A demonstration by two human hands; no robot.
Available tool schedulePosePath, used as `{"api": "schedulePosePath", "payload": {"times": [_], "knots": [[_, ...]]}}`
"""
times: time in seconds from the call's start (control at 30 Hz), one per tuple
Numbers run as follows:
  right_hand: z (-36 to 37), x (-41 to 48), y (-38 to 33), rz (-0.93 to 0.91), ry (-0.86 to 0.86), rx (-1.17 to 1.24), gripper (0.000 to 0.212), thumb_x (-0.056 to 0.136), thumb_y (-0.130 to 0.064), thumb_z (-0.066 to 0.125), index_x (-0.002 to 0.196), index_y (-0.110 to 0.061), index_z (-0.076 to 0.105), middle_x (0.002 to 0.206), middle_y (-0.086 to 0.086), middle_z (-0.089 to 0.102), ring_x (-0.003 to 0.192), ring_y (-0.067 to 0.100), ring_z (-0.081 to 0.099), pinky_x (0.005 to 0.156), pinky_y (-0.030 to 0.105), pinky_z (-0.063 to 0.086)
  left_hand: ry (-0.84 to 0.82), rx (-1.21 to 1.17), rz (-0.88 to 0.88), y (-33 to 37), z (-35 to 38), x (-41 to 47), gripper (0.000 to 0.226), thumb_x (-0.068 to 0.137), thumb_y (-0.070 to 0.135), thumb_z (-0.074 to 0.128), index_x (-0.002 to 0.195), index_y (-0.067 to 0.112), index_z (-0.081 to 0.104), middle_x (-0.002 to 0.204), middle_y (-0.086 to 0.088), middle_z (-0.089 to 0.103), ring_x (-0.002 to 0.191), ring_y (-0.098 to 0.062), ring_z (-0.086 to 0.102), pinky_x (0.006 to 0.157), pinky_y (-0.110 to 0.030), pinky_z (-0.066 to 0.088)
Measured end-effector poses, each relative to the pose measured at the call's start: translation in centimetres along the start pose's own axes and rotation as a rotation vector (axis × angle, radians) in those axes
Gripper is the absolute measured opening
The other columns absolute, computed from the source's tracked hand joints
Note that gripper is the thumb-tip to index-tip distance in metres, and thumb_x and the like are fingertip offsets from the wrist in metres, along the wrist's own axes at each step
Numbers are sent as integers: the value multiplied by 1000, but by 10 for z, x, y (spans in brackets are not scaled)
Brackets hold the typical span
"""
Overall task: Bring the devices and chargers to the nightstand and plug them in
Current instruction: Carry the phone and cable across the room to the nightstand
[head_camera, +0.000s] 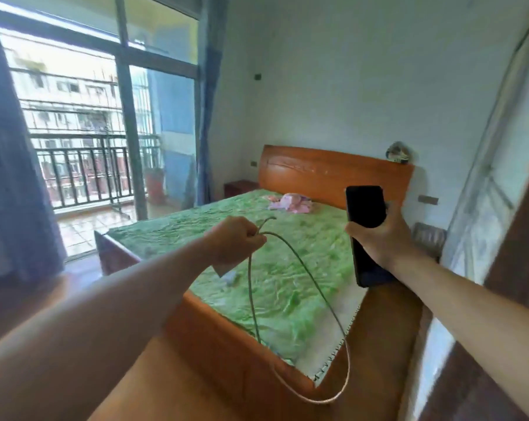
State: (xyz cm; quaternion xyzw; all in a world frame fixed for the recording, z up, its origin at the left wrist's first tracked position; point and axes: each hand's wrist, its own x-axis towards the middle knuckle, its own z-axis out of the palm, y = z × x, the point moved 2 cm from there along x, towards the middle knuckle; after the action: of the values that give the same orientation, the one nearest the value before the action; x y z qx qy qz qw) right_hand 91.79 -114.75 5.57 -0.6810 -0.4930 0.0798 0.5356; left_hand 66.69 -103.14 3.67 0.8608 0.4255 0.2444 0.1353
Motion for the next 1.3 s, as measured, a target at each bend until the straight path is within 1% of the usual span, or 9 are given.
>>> {"api": "schedulePosePath", "payload": {"times": [0.17, 0.33, 0.5, 0.63, 0.73, 0.83, 1.03, 1.17, 1.3], "knots": [[192, 11, -38, 23, -177, 30, 57, 70, -27, 79, 111, -16, 41, 101, 8, 58, 86, 30, 58, 67, 34, 43, -21, 111, -216, -171, -47, -20, 38, 90, 36, 55, 58, 15, 52, 60, 0, 53, 67, -25, 56, 56, -28, 35], [380, 5, -73, 54, -377, 23, 57, 69, -32, 80, 107, -15, 41, 94, 2, 54, 77, 20, 54, 54, 29, 37, 36, 76, -429, -327, -82, -55, 37, 87, 46, 56, 67, 18, 70, 56, 8, 58, 48, -4, 52, 38, -19, 36], [533, 10, -112, 45, -535, 6, 60, 65, -36, 81, 106, -17, 41, 86, -5, 51, 69, 8, 50, 49, 26, 34, 131, -11, -620, -443, -110, -81, 40, 84, 55, 54, 64, 23, 69, 67, 5, 64, 58, -14, 60, 56, -31, 54], [645, 21, -131, 34, -657, 20, 61, 63, -39, 79, 107, -19, 42, 88, -5, 52, 72, 10, 51, 51, 26, 35, 166, -19, -737, -521, -130, -84, 41, 86, 54, 54, 64, 22, 69, 71, 2, 65, 65, -19, 64, 59, -35, 58], [731, 41, -149, 35, -745, 91, 62, 61, -38, 80, 107, -19, 43, 89, -3, 55, 73, 11, 54, 51, 27, 38, 147, 42, -778, -579, -160, -65, 35, 89, 49, 55, 76, 22, 72, 77, 4, 66, 67, -14, 63, 52, -27, 51], [814, 69, -175, 17, -855, 142, 60, 60, -39, 78, 105, -21, 43, 89, -2, 56, 73, 11, 54, 53, 28, 39, 181, 72, -820, -634, -202, -36, 34, 91, 44, 55, 66, 24, 67, 66, 9, 64, 60, -12, 62, 46, -16, 41], [946, 130, -237, -40, -966, 165, 71, 47, -52, 72, 105, -21, 45, 93, 0, 58, 79, 15, 55, 64, 32, 45, 236, 100, -891, -733, -268, 18, 33, 90, 42, 53, 65, 25, 65, 62, 6, 64, 56, -10, 61, 49, -25, 49], [1025, 168, -271, -82, -988, 128, 74, 42, -57, 68, 105, -24, 46, 94, 0, 60, 87, 22, 60, 80, 46, 55, 275, 104, -910, -807, -299, 50, 32, 87, 42, 53, 62, 26, 63, 60, 7, 63, 55, -11, 61, 51, -29, 51], [1114, 204, -296, -118, -1008, 135, 71, 47, -54, 72, 106, -24, 46, 93, -1, 60, 83, 19, 60, 76, 42, 54, 287, 106, -906, -901, -322, 85, 32, 84, 43, 52, 60, 26, 62, 59, 7, 61, 54, -12, 59, 49, -29, 47]]}}
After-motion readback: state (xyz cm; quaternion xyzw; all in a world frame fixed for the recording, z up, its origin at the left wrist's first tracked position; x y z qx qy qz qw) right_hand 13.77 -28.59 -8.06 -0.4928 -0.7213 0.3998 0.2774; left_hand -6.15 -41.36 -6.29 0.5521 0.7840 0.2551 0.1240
